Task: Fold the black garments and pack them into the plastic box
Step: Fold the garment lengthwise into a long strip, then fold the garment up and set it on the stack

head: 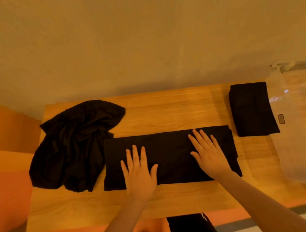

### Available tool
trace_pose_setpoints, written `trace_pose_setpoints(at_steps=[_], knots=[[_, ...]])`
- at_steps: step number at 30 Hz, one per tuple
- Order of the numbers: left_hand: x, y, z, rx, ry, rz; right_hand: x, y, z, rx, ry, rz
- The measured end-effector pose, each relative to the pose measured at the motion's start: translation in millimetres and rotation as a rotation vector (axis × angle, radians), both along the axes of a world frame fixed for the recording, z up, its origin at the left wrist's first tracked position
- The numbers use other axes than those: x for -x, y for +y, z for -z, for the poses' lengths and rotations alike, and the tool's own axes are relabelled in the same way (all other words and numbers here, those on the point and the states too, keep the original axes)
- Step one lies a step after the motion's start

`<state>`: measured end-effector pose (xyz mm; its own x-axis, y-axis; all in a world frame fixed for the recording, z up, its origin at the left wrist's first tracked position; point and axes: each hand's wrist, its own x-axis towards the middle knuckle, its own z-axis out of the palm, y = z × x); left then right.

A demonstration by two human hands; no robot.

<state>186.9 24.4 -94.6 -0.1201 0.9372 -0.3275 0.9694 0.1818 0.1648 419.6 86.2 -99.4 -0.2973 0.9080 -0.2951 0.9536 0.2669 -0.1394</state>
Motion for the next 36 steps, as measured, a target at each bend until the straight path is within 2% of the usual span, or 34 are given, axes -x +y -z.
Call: trace_pose_setpoints(at_steps=[3, 9, 12, 14, 16, 19, 22, 25, 27, 31, 34, 36], knots=[[13, 5, 11, 0.009, 0.106, 0.078, -24, -12, 6, 0.003, 0.000, 0.116], [27, 58, 13, -0.028, 0.087, 0.258, -43, -26, 5, 0.022, 0.001, 0.248], [34, 90, 7, 0.018, 0.101, 0.383, -42, -44, -5, 0.065, -0.001, 0.241], [39, 107, 1, 0.054, 0.093, 0.461, -43, -52, -12, 0.015, 0.055, 0.216], [43, 121, -5, 0.024, 0.062, 0.471, -49, -46, -19, -0.036, 0.174, 0.322], [47, 144, -8, -0.145, -0.052, 0.293, -61, -29, -20, -0.029, 0.249, 0.544], [52, 170, -11, -0.192, -0.122, -0.003, -65, -17, -17, -0.058, 0.260, 0.661], [57, 189, -15, -0.198, -0.225, -0.316, -68, -11, -22, -0.023, 0.470, 0.807], [61, 199, -13, -0.175, -0.273, -0.441, -72, -12, -28, 0.021, 0.600, 0.877], [63, 208, -7, -0.191, -0.365, -0.548, -79, -16, -33, 0.116, 0.730, 0.922], [57, 205, -8, -0.279, -0.504, -0.539, -81, -16, -30, 0.208, 0.664, 0.870], [53, 201, -11, -0.336, -0.521, -0.497, -79, -14, -30, 0.188, 0.625, 0.863]])
